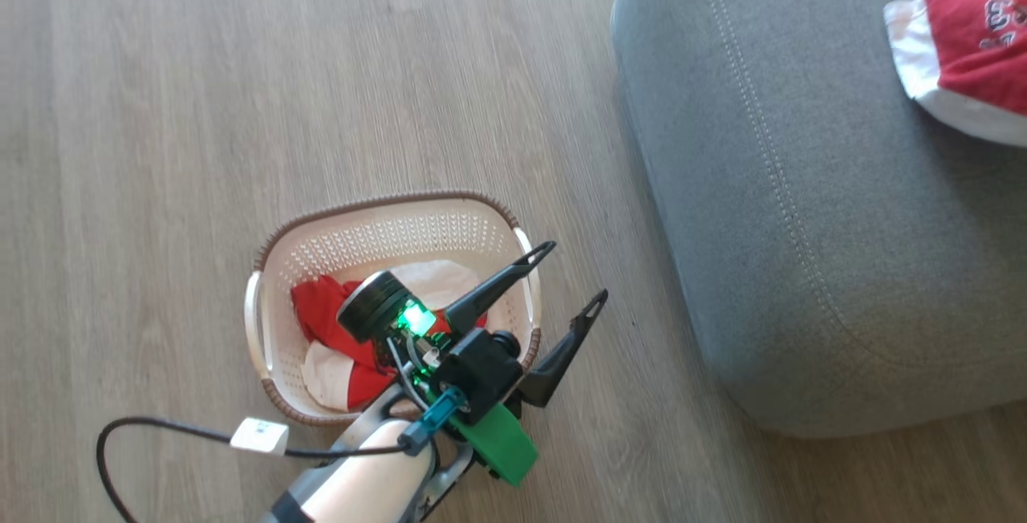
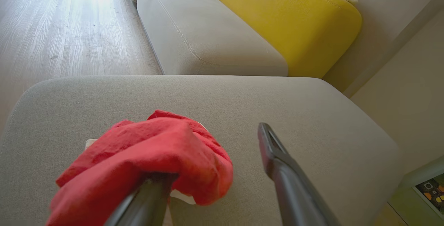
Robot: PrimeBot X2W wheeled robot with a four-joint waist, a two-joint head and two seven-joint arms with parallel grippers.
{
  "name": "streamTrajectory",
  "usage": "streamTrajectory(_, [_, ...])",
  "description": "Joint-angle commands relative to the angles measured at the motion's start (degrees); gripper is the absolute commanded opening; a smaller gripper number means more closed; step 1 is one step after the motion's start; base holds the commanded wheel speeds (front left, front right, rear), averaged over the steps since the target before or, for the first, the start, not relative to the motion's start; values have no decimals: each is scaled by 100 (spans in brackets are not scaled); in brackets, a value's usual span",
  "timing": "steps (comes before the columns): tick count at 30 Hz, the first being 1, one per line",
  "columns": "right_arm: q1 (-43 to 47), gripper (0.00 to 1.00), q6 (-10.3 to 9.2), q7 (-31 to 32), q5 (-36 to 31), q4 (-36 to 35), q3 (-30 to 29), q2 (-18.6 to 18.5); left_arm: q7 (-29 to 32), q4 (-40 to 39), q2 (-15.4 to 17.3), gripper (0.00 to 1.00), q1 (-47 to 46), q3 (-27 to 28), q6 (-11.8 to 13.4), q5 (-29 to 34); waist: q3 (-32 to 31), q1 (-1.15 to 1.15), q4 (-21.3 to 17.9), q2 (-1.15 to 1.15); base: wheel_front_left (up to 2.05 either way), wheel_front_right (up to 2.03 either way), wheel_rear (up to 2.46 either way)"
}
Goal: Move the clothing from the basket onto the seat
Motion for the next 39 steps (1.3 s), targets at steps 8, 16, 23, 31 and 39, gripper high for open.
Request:
streamTrajectory(8, [132,100,-2,294,478,-599,377,-255,-27,-238,-130,100,203,452,-97,71,-282,1,13,-1,0,0,0])
streamTrajectory(16, [-249,100,-2,384,558,-726,472,-566,-27,-248,-237,100,260,517,-208,147,-264,1,187,-1,0,0,0])
streamTrajectory(23, [-254,100,-2,1048,499,-117,617,-503,-27,-257,-317,100,336,541,-240,166,-243,1,368,-1,0,0,0])
streamTrajectory(31, [56,100,-2,2654,1076,147,934,-206,-27,-233,-350,100,417,599,-260,192,-276,1,372,-1,0,0,0])
streamTrajectory(39, [96,100,-2,3962,1848,-492,1209,-400,-27,-197,-366,100,414,679,-296,218,-333,1,245,-1,0,0,0])
